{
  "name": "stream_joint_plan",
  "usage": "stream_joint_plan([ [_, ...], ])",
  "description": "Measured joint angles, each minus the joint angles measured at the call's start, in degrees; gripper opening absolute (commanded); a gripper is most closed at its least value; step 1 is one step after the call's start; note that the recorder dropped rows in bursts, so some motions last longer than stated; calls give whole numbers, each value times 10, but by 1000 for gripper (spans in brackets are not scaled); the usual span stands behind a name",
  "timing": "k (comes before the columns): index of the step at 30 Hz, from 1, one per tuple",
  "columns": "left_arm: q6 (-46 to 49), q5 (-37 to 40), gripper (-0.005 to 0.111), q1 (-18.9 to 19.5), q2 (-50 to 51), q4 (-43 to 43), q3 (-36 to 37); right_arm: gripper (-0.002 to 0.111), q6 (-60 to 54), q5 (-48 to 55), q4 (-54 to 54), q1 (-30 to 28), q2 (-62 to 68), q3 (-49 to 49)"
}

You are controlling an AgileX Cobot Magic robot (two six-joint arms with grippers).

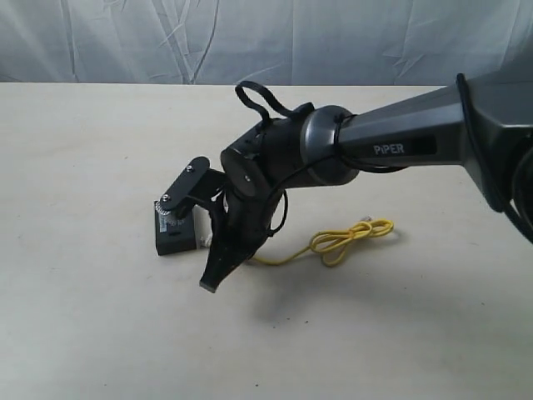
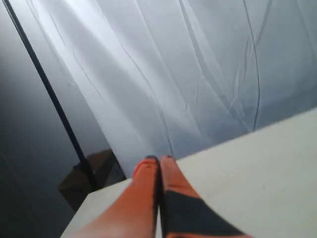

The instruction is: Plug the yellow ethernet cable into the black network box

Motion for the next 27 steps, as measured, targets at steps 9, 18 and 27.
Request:
stream_joint_plan([
  [9,-43,-37,0,0,0,-153,0,-1,-6,-12,0,14,0,0],
  [18,-58,-81,0,0,0,-265,0,-1,-7,27,0,1,-2,0],
  [27,-59,26,0,0,148,-321,-109,-1,-12,13,-3,-8,-11,0],
])
